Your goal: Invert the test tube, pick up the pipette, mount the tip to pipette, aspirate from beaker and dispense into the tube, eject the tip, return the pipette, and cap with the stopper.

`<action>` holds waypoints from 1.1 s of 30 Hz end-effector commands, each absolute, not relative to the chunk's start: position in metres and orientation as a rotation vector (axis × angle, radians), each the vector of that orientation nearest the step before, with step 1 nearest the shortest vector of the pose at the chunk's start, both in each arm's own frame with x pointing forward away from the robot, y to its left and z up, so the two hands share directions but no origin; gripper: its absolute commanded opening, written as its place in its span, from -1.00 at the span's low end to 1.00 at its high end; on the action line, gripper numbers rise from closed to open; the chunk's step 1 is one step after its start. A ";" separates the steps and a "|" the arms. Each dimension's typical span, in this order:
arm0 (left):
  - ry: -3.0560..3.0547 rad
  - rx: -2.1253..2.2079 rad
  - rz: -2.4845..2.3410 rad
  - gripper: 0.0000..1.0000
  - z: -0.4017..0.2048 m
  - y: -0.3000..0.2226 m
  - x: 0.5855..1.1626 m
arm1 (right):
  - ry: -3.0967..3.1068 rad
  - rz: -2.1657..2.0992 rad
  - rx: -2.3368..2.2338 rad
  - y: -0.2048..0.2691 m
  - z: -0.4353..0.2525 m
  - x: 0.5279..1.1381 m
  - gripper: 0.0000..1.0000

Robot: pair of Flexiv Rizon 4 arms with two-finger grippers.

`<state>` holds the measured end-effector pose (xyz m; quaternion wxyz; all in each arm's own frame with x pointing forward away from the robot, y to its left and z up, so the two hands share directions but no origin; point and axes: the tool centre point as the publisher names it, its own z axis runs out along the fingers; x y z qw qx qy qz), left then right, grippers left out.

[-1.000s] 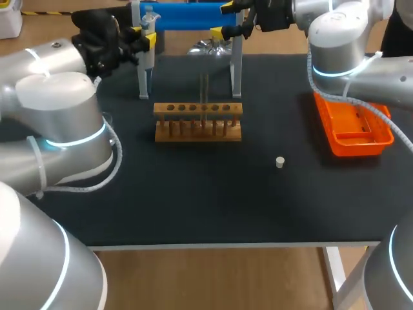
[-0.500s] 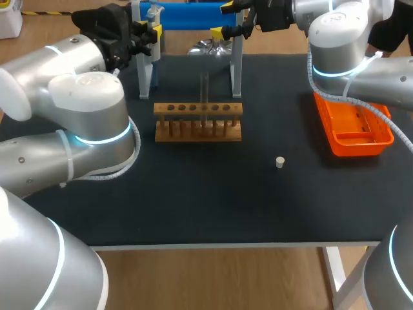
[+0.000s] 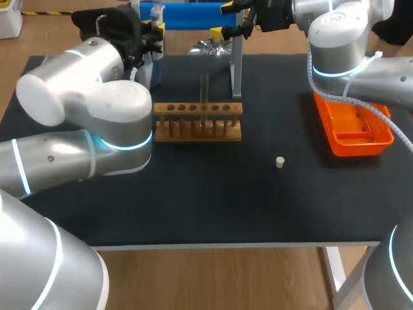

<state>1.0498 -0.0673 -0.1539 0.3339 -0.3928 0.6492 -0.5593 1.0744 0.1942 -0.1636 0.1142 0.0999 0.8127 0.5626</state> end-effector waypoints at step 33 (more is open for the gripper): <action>1.602 -1.204 -1.326 -1.00 -0.171 -0.060 1.118 | 2.386 1.648 0.292 0.193 -0.163 1.074 1.00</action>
